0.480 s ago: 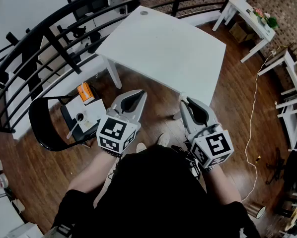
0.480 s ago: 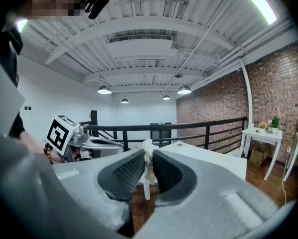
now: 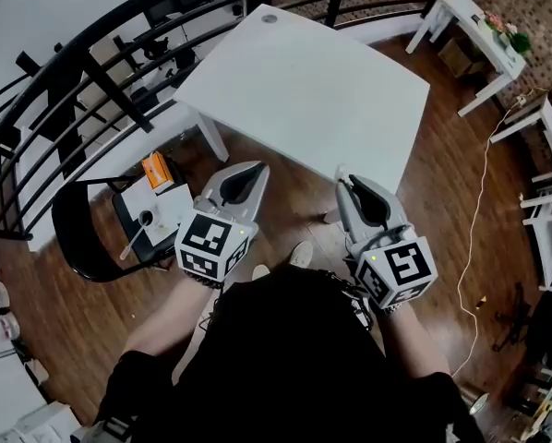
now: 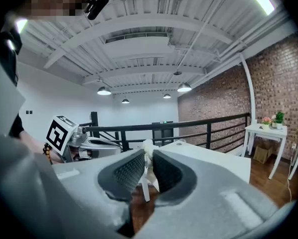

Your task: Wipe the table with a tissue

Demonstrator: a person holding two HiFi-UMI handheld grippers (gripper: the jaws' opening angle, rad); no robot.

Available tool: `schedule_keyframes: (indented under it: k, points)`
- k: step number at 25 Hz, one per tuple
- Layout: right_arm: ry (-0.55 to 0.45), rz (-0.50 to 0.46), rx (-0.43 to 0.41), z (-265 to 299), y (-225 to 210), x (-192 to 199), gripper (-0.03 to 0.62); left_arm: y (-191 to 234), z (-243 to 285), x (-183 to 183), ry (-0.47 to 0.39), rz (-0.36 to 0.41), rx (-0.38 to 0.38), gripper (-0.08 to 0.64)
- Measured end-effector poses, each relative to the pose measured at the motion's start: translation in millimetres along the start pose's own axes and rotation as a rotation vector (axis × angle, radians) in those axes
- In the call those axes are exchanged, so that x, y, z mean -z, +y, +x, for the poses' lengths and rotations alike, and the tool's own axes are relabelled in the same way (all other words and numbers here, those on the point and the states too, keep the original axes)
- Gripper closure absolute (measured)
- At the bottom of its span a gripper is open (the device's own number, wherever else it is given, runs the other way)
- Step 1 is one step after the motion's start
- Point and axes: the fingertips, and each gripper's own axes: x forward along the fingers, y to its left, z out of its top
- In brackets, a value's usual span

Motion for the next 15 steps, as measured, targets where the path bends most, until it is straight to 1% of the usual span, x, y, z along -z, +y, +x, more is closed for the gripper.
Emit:
schedule_keyframes:
  k: [10,15]
  points:
    - [-0.02,0.025,-0.051,13.7,-74.4,-7.4,0.552,-8.4,70.1,-18.1,0.031,0.032,-0.047,0.543]
    - [-0.007,0.024,-0.081,21.1,-95.2,-8.0,0.552,-12.7,91.2,-25.3,0.045,0.057,-0.064,0.543]
